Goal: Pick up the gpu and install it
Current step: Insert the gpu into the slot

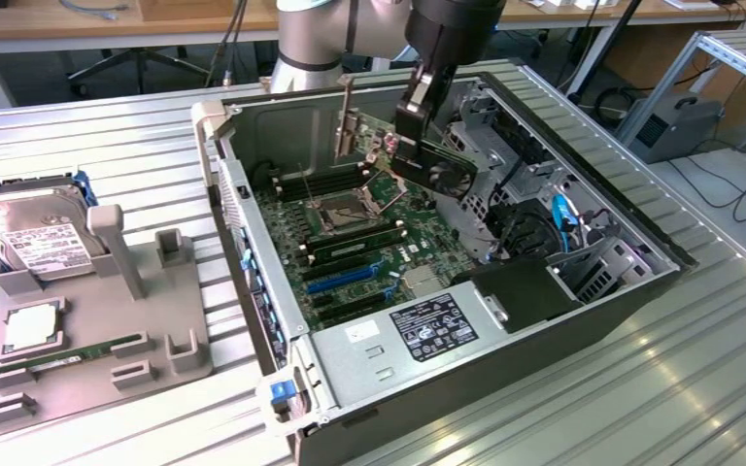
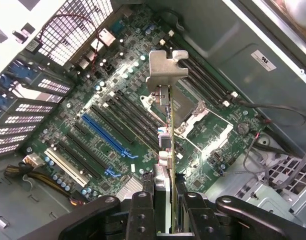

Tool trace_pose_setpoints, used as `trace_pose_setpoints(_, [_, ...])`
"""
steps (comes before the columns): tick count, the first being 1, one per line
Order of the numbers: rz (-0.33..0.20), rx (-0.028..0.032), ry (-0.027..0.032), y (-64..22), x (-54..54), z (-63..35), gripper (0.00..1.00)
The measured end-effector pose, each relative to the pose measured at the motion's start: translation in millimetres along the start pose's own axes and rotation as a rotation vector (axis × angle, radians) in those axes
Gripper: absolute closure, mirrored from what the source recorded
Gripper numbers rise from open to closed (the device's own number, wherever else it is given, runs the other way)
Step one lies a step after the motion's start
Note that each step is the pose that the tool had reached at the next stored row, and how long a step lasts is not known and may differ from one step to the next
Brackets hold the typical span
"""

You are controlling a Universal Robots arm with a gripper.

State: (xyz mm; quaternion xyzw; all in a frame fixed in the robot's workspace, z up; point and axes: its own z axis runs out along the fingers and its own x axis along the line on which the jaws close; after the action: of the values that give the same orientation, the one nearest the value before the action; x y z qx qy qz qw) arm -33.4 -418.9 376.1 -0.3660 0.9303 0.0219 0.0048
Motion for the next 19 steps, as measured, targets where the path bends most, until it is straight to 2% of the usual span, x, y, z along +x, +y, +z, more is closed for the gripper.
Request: trace_pose_setpoints(19, [-0.056,-0.0014,0.0021,0.0,0.0,0.3,0.73])
